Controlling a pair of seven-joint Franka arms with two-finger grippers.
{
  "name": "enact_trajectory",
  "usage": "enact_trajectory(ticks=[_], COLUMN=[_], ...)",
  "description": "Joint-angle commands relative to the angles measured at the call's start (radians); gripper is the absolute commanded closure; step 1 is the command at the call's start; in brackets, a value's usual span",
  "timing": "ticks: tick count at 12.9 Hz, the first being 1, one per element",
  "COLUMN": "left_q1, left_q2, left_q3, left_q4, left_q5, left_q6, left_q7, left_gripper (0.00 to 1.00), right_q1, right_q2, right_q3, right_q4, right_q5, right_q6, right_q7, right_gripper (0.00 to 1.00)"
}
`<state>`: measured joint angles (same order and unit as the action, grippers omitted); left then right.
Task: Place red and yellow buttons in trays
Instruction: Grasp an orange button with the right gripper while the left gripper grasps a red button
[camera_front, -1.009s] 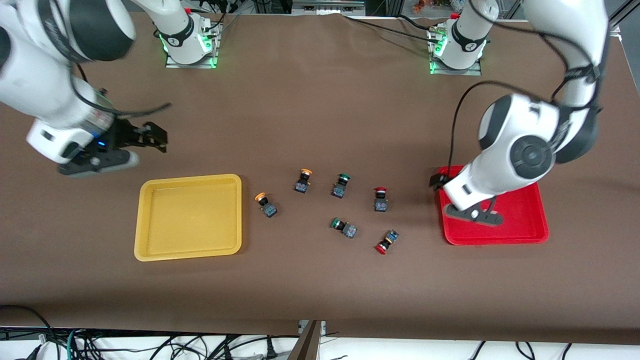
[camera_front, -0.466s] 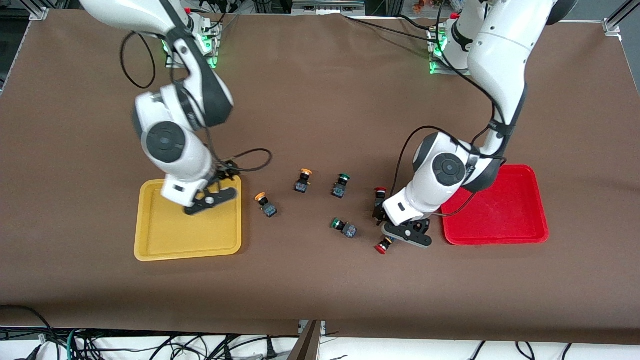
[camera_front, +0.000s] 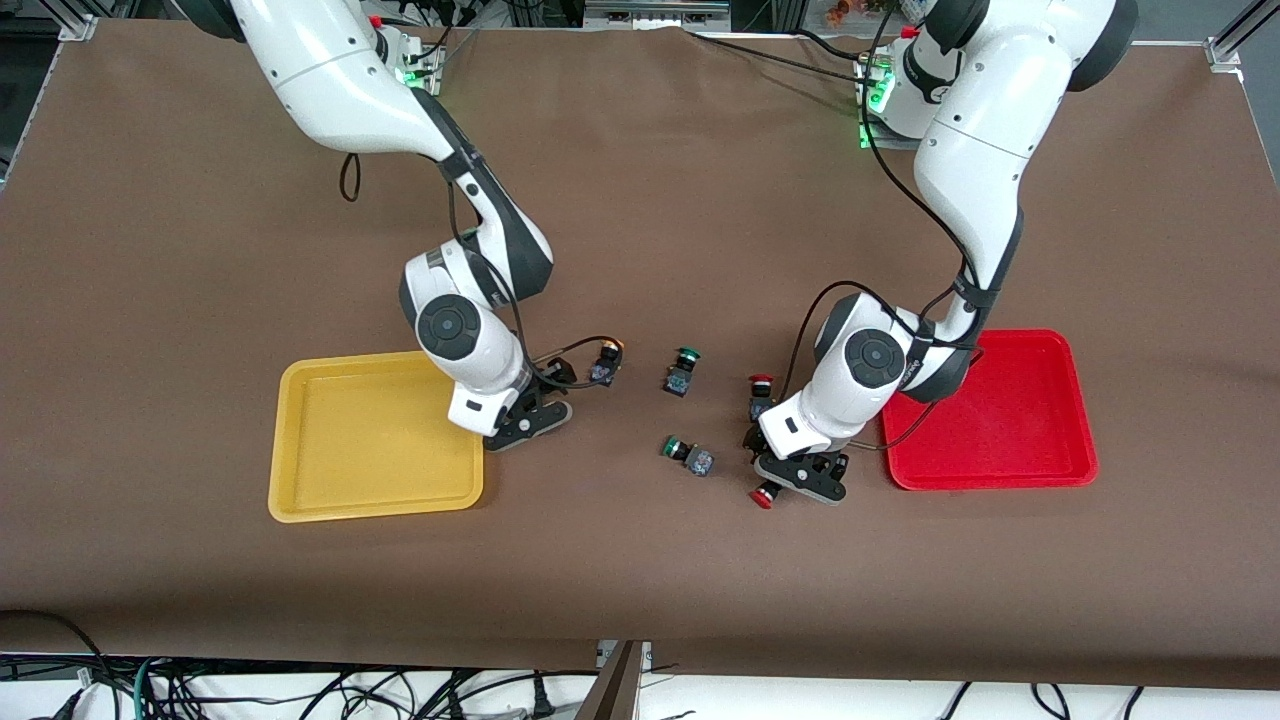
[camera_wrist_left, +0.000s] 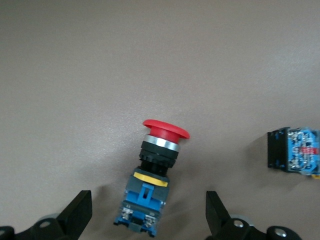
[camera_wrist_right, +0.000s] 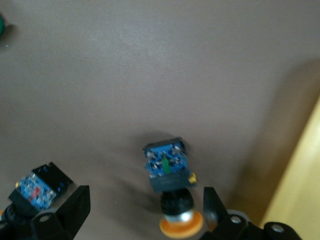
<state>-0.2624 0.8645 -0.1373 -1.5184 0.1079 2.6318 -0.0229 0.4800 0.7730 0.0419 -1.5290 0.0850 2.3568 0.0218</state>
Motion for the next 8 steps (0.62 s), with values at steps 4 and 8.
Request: enact_trajectory(ticks=[4, 8], left_q1=[-0.021, 0.021], left_q2=[0.044, 0.007], left_q3=[0.002, 0.001], left_q4=[0.038, 0.032], left_q5=[0.067, 0.072], left_q6=[-0.004, -0.013], left_q7=[0.032, 0.052], left_gripper=[0.78, 1.0], right_q1=[0.012, 0.011], right_q2=[0.043, 0.045], right_q3=[-0.004, -0.005], right_q4=[0.015, 0.009], right_q5=[0.013, 0.006], right_q6=[0.051, 0.053], right_q7=[-0.003, -0.02], right_gripper=[0.39, 0.85])
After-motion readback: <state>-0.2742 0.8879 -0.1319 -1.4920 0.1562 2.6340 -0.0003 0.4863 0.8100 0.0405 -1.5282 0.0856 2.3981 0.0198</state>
